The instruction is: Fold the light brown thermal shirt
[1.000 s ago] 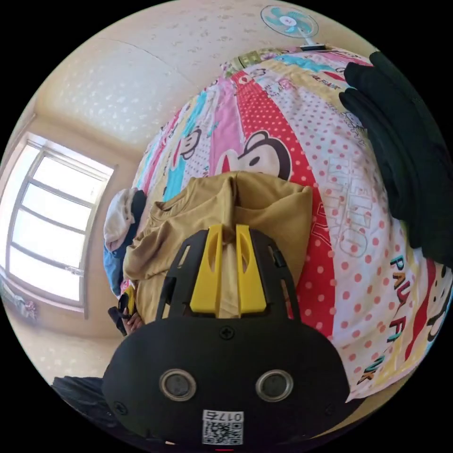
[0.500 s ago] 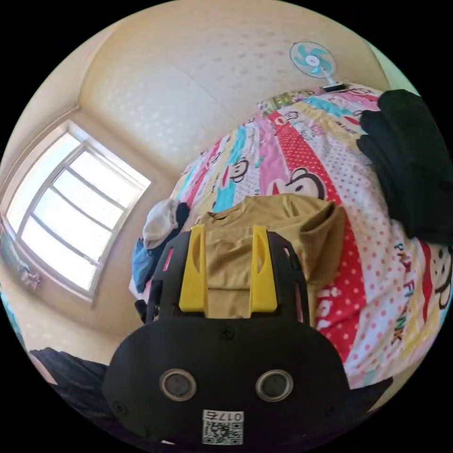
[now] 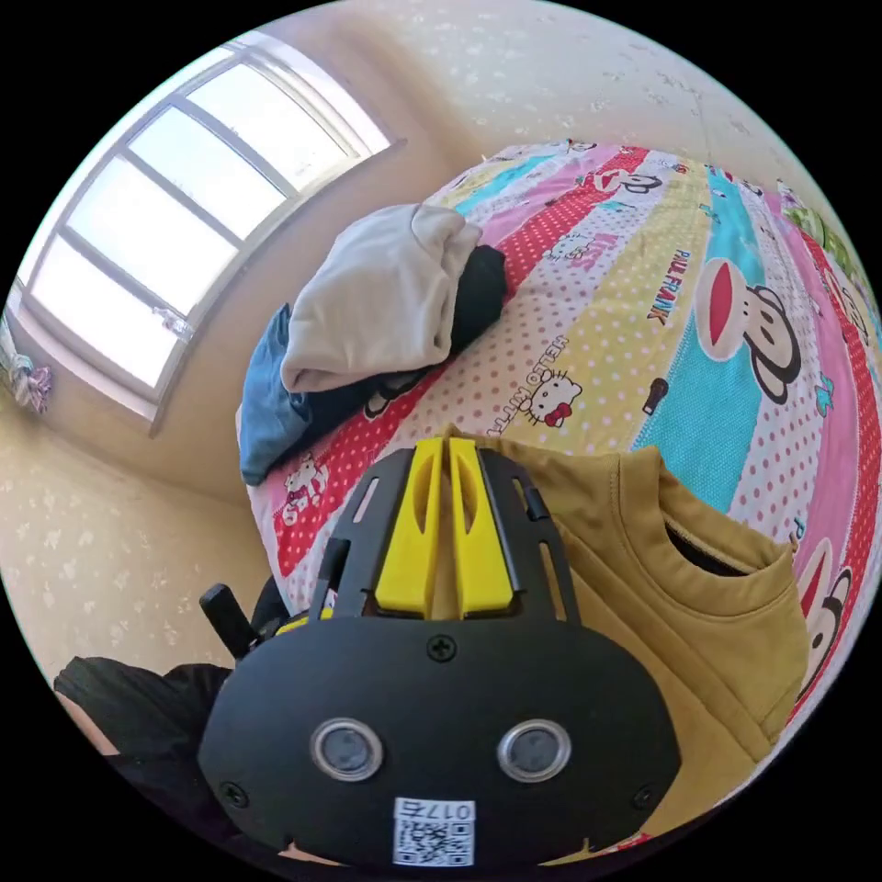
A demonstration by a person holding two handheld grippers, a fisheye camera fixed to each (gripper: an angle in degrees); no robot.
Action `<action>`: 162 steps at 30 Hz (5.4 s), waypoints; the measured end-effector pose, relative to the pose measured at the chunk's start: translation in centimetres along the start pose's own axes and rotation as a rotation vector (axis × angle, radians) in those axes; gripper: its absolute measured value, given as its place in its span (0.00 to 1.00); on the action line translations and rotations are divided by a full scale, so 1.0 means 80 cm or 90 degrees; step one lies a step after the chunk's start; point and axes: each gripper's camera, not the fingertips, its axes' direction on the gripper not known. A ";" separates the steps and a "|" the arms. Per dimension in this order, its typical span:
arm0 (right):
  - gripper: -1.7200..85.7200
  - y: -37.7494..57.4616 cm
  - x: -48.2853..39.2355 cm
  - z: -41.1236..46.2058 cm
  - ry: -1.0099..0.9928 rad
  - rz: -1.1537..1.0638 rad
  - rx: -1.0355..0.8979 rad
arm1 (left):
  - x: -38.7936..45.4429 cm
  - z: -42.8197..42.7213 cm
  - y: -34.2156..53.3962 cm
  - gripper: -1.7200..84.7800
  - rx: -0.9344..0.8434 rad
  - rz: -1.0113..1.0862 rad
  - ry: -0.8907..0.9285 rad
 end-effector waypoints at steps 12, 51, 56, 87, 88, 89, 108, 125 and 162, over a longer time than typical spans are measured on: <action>0.14 0.107 0.008 -0.101 -0.025 0.004 0.097 | 0.016 0.074 0.036 0.02 -0.092 0.008 -0.082; 0.15 0.568 0.070 -0.582 0.182 0.247 0.191 | 0.095 0.005 0.138 0.19 -0.200 0.127 -0.119; 0.14 0.650 0.073 -0.556 0.107 0.277 0.256 | 0.099 -0.002 0.257 0.21 -0.196 0.159 -0.127; 0.13 0.487 0.115 -0.720 -0.156 0.202 0.508 | 0.105 -0.040 -0.011 0.23 0.035 0.189 -0.004; 0.13 0.497 0.111 -0.692 -0.079 0.218 0.442 | 0.093 -0.036 0.009 0.23 0.012 0.196 -0.028; 0.13 0.508 0.112 -0.660 -0.010 0.240 0.371 | 0.086 -0.034 0.019 0.23 -0.006 0.196 -0.041; 0.07 0.564 0.108 -0.538 0.150 0.366 0.209 | 0.006 -0.003 0.039 0.08 -0.229 0.092 0.005; 0.06 0.344 0.151 -0.492 0.207 0.281 0.294 | -0.005 0.162 -0.080 0.08 -0.260 0.020 -0.050; 0.09 0.234 0.163 -0.489 0.189 0.259 0.249 | 0.071 0.299 -0.100 0.02 -0.095 0.213 -0.187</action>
